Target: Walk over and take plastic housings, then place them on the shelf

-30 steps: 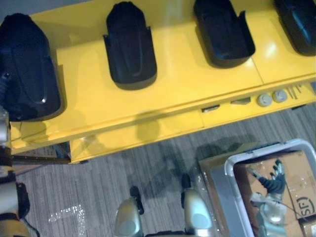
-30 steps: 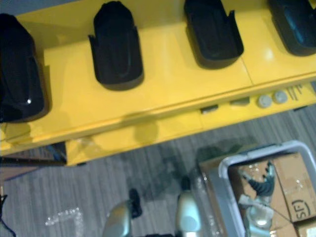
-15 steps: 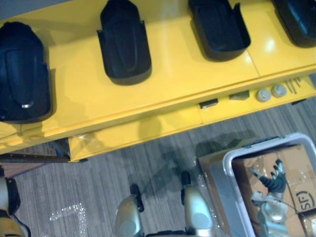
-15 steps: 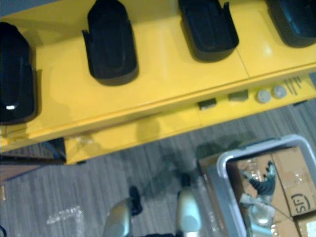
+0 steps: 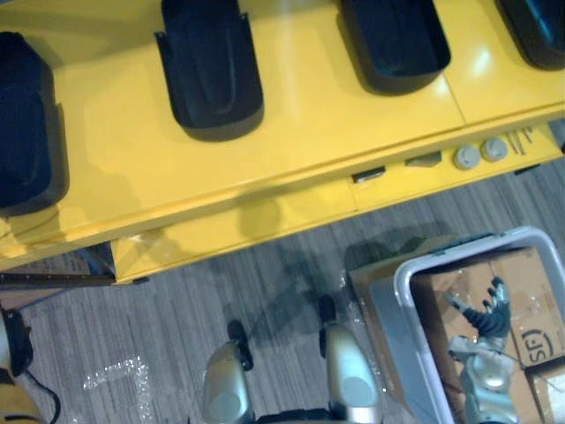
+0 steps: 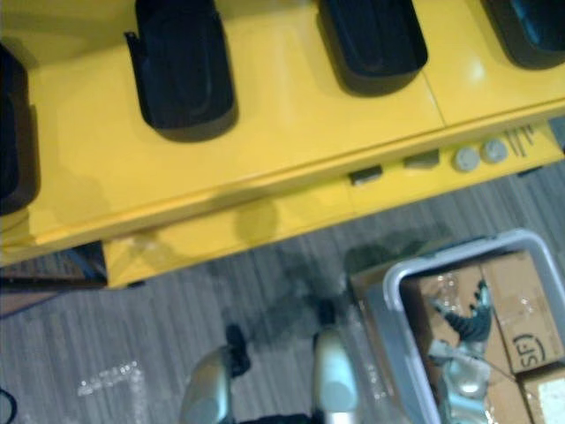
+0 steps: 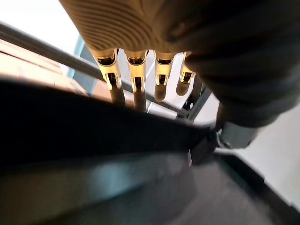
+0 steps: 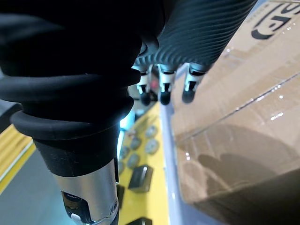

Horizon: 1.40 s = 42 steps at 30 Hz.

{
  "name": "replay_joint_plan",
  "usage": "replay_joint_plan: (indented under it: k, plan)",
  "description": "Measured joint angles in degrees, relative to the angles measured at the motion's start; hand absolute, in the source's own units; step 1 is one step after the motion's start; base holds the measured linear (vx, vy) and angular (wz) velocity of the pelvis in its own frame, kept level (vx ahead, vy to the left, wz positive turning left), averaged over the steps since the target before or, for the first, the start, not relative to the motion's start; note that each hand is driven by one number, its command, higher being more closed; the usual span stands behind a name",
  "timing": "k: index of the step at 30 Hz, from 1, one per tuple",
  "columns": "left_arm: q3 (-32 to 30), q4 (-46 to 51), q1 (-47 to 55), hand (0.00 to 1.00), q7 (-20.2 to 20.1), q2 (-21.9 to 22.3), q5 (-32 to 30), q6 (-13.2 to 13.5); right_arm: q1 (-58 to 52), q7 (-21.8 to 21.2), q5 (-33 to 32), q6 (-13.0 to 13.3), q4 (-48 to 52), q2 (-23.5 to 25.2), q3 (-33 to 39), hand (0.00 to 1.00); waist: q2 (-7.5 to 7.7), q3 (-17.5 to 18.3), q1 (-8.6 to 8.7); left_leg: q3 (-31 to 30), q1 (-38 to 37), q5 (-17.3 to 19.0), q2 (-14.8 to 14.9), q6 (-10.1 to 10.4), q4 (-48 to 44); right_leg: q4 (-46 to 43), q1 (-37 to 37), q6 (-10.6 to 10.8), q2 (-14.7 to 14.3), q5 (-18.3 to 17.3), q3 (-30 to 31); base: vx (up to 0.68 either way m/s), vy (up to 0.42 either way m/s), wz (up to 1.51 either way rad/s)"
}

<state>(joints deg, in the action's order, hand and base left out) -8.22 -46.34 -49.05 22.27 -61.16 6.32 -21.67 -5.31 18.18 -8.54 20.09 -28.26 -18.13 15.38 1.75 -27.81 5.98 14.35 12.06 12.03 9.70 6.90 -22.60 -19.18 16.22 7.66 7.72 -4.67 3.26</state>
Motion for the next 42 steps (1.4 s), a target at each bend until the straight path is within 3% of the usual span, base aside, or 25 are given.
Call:
replay_joint_plan:
  k: [2,3,5,6,7,8,10,12,13,15,18,21,24,27,33,38,42]
  plan:
    - [-0.75,0.28,-0.68,0.00,4.23,0.63,2.95,3.49,-0.01,0.79,0.07,0.33,0.00,0.05,-0.41,0.00,0.00,0.00,-0.04,-0.07,-0.03,0.00,-0.03,0.00,0.03,0.00,-0.09,0.00,0.03,0.00,-0.08,0.01,-0.003,0.02]
    - [-0.76,1.66,-1.19,0.00,6.83,1.26,9.02,7.89,-0.04,0.95,0.41,1.04,0.06,0.32,-0.92,0.00,0.00,0.00,-0.05,-0.24,-0.12,-0.01,-0.10,-0.01,0.07,0.02,-0.29,0.00,0.06,0.00,-0.21,0.01,-0.007,0.05]
    - [-0.78,5.55,-1.20,0.00,7.91,2.44,16.43,13.23,-0.07,1.80,1.11,2.14,0.39,1.37,-0.92,0.00,0.00,0.00,-0.11,-0.55,-0.28,-0.04,-0.26,-0.05,0.19,0.18,-0.63,0.01,0.13,0.01,-0.43,0.01,-0.005,0.07]
    - [-0.74,8.07,-1.19,0.00,8.32,3.74,17.63,16.86,-0.08,1.99,1.53,2.69,0.53,2.16,-0.92,0.00,0.00,0.00,-0.17,-0.99,-0.67,-0.05,-0.36,-0.06,0.28,0.67,-1.42,0.07,0.25,0.04,-0.81,0.02,0.000,0.11]
    - [-0.74,12.16,-1.15,0.00,8.50,5.49,17.51,22.23,-0.21,1.99,2.60,3.60,1.02,3.53,-0.96,0.00,0.04,0.03,-0.21,-1.30,-2.11,-0.05,-0.36,-0.06,0.80,1.49,-3.32,0.11,0.32,0.07,-1.41,0.03,0.003,0.09]
    - [-0.76,13.83,-0.91,0.00,8.48,5.57,17.57,23.67,-0.35,1.99,2.69,4.01,1.57,3.96,-1.14,0.00,0.10,0.08,-0.23,-1.30,-2.91,-0.06,-0.41,-0.05,1.24,1.88,-4.11,0.11,0.33,0.07,-1.53,0.03,0.003,0.03]
    - [-3.80,18.60,1.18,0.00,8.41,5.57,18.64,31.66,-0.69,2.14,2.84,5.08,3.66,4.39,-1.99,0.00,-0.21,0.39,-0.53,-1.31,-5.22,-0.19,-0.61,-0.03,2.76,3.17,-6.32,0.17,0.34,0.11,-1.79,0.04,-0.010,-0.01]
    - [-8.95,25.41,6.60,0.00,7.26,6.30,20.13,37.91,-0.85,3.22,4.50,4.94,3.94,5.24,-2.16,0.00,-1.09,2.97,-0.86,-1.38,-6.31,-0.81,-0.85,0.10,4.75,5.02,-7.73,0.33,0.36,0.28,-2.58,0.10,-0.028,0.15]
    - [-11.51,29.49,10.33,1.00,6.17,7.87,20.03,40.03,-1.59,3.70,5.11,4.67,3.93,5.87,-2.23,0.00,-1.99,5.48,-1.30,-1.75,-6.77,-1.14,-0.90,0.14,5.95,6.45,-8.76,0.35,0.46,0.57,-3.57,0.13,-0.017,0.21]
    - [-14.84,35.00,17.20,1.00,4.55,10.13,20.19,42.24,-2.78,4.48,6.55,3.47,3.90,6.86,-2.60,0.00,-3.05,8.43,-2.89,-1.62,-9.66,-1.42,-0.79,0.39,8.04,8.63,-11.91,0.38,0.64,0.62,-4.33,0.16,0.027,0.12]
    - [-21.45,43.40,29.98,1.00,-0.34,16.52,22.18,44.25,-5.50,5.15,8.53,1.03,2.67,8.14,-3.21,0.00,-4.60,13.88,-4.66,-2.92,-13.00,-1.63,-1.08,0.76,10.70,11.87,-16.90,0.39,0.90,0.62,-6.94,0.17,0.017,0.28]
    - [-27.73,55.32,43.90,1.00,-5.80,24.54,20.88,43.94,-7.94,5.69,10.54,-0.97,2.79,10.74,-2.14,0.00,-4.81,16.12,-6.39,-4.64,-15.12,-1.98,-1.56,0.83,13.23,12.99,-19.65,0.39,1.18,0.63,-9.42,0.11,0.006,0.33]
    - [-28.40,59.58,55.43,1.00,-12.03,32.04,20.01,42.42,-9.85,6.47,12.79,-2.82,2.84,13.23,0.18,0.00,-4.39,16.57,-7.97,-6.19,-15.93,-2.87,-2.14,0.68,14.85,13.33,-21.02,0.28,1.54,0.96,-11.19,0.03,0.013,0.35]
    - [-26.99,59.72,62.67,1.00,-16.77,37.45,19.67,40.60,-10.96,7.44,13.71,-3.03,2.83,14.03,2.94,0.00,-3.82,16.89,-8.56,-7.05,-15.80,-3.18,-2.65,0.39,15.32,14.11,-21.53,0.12,2.02,1.75,-12.16,-0.03,0.015,0.12]
    - [-19.93,62.01,67.27,1.00,-25.20,39.77,19.66,38.07,-12.43,8.44,11.04,-3.06,0.64,14.06,6.15,0.00,-3.27,16.70,-8.23,-7.45,-13.78,-3.48,-3.73,-0.46,15.00,15.56,-21.04,-0.52,2.94,4.20,-12.77,-0.11,0.032,0.04]
    - [-18.83,61.75,67.19,1.00,-25.73,41.96,20.03,36.08,-12.23,8.37,9.28,-3.04,-0.30,14.23,7.62,0.00,-3.49,15.02,-6.79,-6.58,-11.43,-3.15,-4.23,-0.85,13.39,16.01,-19.42,-0.50,3.32,4.22,-12.51,-0.11,0.001,-0.08]
    - [-14.57,59.31,65.31,1.00,-24.82,41.95,20.12,35.86,-10.59,8.32,9.26,-2.90,-4.02,12.71,8.00,0.00,-5.14,11.78,-6.27,-5.28,-7.87,-3.18,-3.08,-0.76,11.02,15.59,-15.80,-0.67,2.73,4.10,-11.31,-0.09,-0.022,-0.15]
